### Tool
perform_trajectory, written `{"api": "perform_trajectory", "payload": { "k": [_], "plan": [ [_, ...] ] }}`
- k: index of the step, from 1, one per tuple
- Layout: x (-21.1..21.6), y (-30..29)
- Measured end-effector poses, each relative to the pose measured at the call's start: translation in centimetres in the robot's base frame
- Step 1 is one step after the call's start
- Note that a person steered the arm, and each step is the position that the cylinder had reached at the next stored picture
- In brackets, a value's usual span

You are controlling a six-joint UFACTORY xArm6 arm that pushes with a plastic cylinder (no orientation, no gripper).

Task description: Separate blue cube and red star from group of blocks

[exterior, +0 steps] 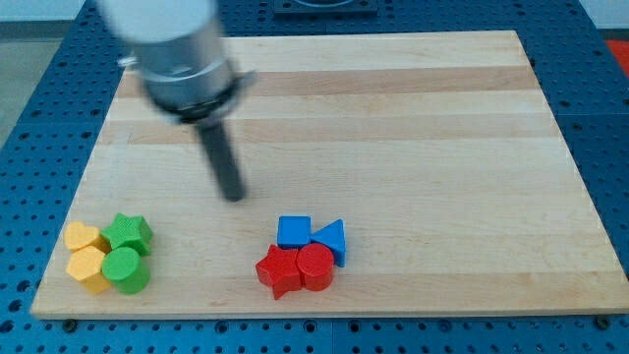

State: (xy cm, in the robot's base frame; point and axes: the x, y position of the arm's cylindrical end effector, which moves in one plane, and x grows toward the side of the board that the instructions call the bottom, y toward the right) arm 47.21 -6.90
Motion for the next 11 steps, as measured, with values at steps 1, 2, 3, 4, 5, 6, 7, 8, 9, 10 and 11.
{"api": "perform_trajectory", "payload": {
  "k": [1, 2, 3, 4, 5, 6, 7, 8, 9, 10, 11],
  "plan": [
    [-0.4, 12.0],
    [1.7, 22.4],
    [6.2, 26.6],
    [11.7, 26.0],
    [14.7, 24.2],
    [14.7, 22.6],
    [14.6, 17.3],
    [14.6, 12.1],
    [14.7, 8.3],
    [14.6, 3.2],
    [12.0, 2.2]
  ]
}}
